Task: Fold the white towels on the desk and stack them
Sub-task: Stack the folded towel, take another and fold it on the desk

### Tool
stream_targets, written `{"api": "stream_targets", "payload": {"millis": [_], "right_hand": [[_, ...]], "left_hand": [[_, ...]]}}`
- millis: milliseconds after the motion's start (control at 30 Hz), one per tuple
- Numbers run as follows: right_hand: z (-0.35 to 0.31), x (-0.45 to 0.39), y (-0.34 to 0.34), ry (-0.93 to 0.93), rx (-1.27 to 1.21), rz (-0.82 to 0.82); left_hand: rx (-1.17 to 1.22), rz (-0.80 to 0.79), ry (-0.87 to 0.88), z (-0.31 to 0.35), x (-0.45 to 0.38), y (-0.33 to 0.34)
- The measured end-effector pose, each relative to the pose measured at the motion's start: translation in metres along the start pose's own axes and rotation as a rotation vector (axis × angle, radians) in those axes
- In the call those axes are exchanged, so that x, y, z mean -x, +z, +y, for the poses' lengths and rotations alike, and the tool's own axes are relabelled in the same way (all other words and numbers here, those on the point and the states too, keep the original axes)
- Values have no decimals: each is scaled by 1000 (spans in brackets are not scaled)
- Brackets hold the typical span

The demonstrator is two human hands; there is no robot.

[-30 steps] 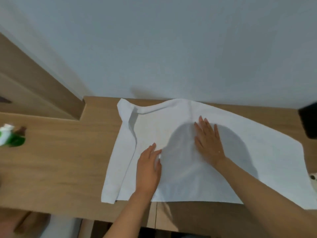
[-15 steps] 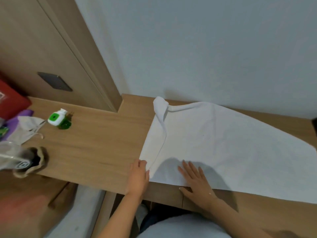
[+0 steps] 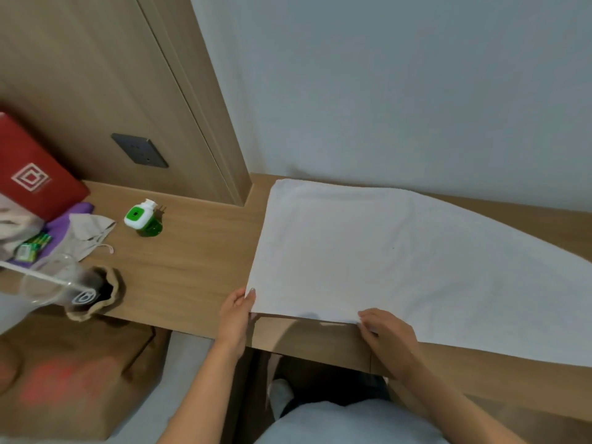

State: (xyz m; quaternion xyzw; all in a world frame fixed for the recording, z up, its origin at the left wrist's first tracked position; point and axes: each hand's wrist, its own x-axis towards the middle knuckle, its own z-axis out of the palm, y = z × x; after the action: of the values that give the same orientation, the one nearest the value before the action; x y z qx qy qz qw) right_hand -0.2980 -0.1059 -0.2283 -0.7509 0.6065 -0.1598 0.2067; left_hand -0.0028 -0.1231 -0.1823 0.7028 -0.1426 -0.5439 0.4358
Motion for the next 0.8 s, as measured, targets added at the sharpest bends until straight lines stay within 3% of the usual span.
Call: {"api": "stream_targets", "payload": {"millis": [133, 300, 467, 533, 700, 800], "right_hand": [[-16, 4, 3, -74, -99, -77], [-18, 10, 24, -108, -120, -316], [-8, 11, 13, 89, -349, -257], [2, 13, -2, 176, -426, -188], [50, 22, -44, 312, -439, 46], [91, 36, -70, 466, -484, 194]], "left_hand": [[-175, 141, 82, -4, -6, -18], [-399, 276, 152, -20, -9, -30], [-1050, 219, 301, -17, -1, 9], [-1121, 136, 368, -14, 8, 40], [-1201, -322, 468, -24, 28, 127], [-1276, -511, 516, -36, 41, 186]]}}
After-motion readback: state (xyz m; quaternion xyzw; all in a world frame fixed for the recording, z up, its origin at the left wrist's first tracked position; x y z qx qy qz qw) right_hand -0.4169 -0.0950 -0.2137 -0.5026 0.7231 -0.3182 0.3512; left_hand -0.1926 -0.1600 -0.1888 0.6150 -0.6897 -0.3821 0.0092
